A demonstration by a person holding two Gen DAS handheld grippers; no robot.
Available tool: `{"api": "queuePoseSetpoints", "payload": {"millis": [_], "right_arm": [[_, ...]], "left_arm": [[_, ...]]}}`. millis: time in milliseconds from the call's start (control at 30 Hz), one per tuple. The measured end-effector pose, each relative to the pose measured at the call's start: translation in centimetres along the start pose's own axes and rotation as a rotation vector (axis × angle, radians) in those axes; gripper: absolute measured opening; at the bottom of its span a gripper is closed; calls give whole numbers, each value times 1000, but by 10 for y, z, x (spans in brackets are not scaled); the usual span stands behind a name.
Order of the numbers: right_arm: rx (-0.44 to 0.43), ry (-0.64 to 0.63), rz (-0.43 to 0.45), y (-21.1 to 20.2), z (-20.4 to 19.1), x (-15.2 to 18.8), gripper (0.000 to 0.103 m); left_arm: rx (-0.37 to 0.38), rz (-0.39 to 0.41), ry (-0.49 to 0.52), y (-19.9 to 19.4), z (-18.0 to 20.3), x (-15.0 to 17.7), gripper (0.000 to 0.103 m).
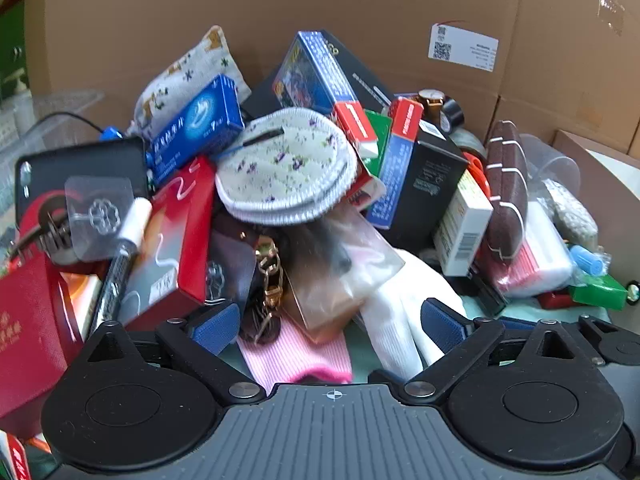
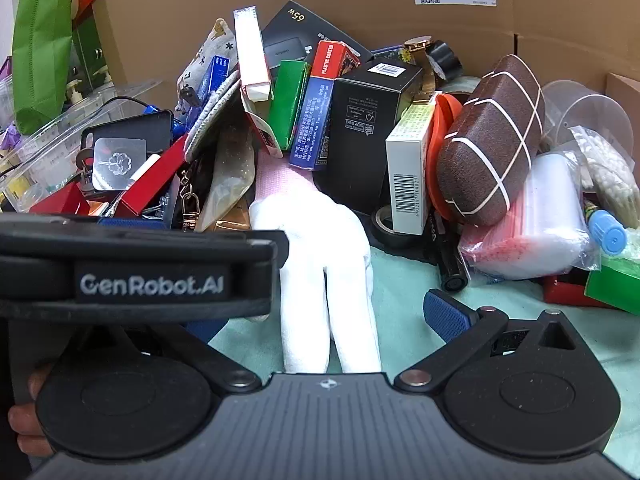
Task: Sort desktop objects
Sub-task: 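Close the right tool on the white glove while the left tool reaches toward the brown strap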
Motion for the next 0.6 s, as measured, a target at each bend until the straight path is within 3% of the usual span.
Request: {"api": "queuePoseSetpoints", "payload": {"millis": [100,233,367,500,567,600], "right_arm": [[0,-9,4,1,0,0,103],[-8,-14,18,3,-1,-3,99],[-21,-24,21,7,-2,-5,91],[-14,-50,19,10,-5,-4,71],[20,-67,24,10,-5,-4,56],[23,-71,26,8,-4,-4,42]], "left_arm": [[-3,5,-6,-6,-2,-1,96],[74,-6,-13,-10,0,8,93],[47,-11,-59,0,-8,12,90],[53,-10,-88,2,-10,3,82],[43,-11,-82,4,-9,0,73],[35,-10,-86,6,-10,-1,68]]}}
Point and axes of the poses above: each gripper's, at about its wrist camera, not at the fingertips, and y roughly the way its jaws point, z to its right, x to its underside, the point moved 8 cm from there along y, roughly the way its jaws point, and after that the axes turned 9 degrees about -z, right-handed, at the moved point
